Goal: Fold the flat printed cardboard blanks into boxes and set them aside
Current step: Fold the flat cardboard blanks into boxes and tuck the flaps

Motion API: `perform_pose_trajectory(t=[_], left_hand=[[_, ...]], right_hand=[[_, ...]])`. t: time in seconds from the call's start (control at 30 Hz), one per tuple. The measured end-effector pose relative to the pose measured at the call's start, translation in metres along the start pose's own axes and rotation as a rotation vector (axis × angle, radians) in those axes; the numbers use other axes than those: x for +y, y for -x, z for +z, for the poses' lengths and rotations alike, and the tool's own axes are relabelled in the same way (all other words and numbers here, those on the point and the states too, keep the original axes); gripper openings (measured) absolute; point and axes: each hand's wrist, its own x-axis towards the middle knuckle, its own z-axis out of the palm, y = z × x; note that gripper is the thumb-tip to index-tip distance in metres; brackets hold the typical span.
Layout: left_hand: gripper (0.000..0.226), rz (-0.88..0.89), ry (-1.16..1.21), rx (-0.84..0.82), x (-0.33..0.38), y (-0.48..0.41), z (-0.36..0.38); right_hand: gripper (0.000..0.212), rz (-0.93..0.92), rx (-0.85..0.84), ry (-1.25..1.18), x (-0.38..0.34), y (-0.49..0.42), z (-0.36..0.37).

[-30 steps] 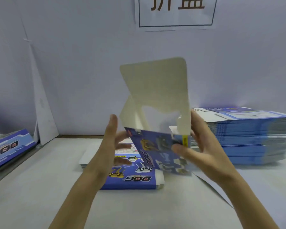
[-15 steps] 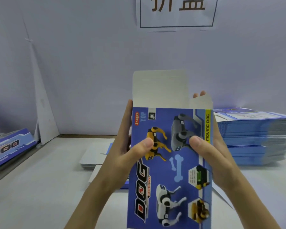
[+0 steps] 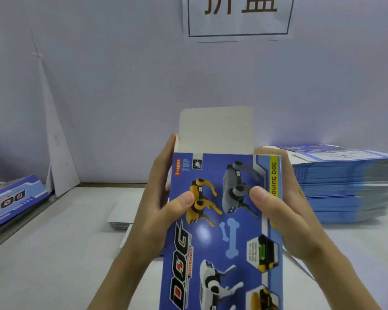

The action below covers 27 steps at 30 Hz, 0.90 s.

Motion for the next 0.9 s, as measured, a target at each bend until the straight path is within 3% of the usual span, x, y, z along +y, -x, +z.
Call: perform_pose_trajectory(t=[0.1, 0.2, 0.43, 0.7, 0.9], left_hand=[[0.070, 0.069, 0.053, 0.011, 0.001, 0.000, 0.002], [0.066, 0.113, 0.074, 0.004, 0.003, 0.001, 0.004], [0.068, 0.119, 0.044, 0.030, 0.009, -0.001, 0.004], [0.064, 0.128, 0.099, -0.027, 0.015, 0.001, 0.008], [0.054, 0.275, -0.107, 0.028, 0.026, 0.001, 0.006]], right_hand=[[0.037, -0.027, -0.013, 0.073, -0.001, -0.001, -0.003], [0.019, -0.043, 0.030, 0.054, -0.002, -0.001, 0.000], [0.026, -0.014, 0.040, -0.048, -0.005, -0.001, 0.004], [0.017, -0.039, 0.090, -0.119, -0.009, 0.000, 0.005], [0.026, -0.088, 0.086, -0.106, -0.009, 0.002, 0.008]])
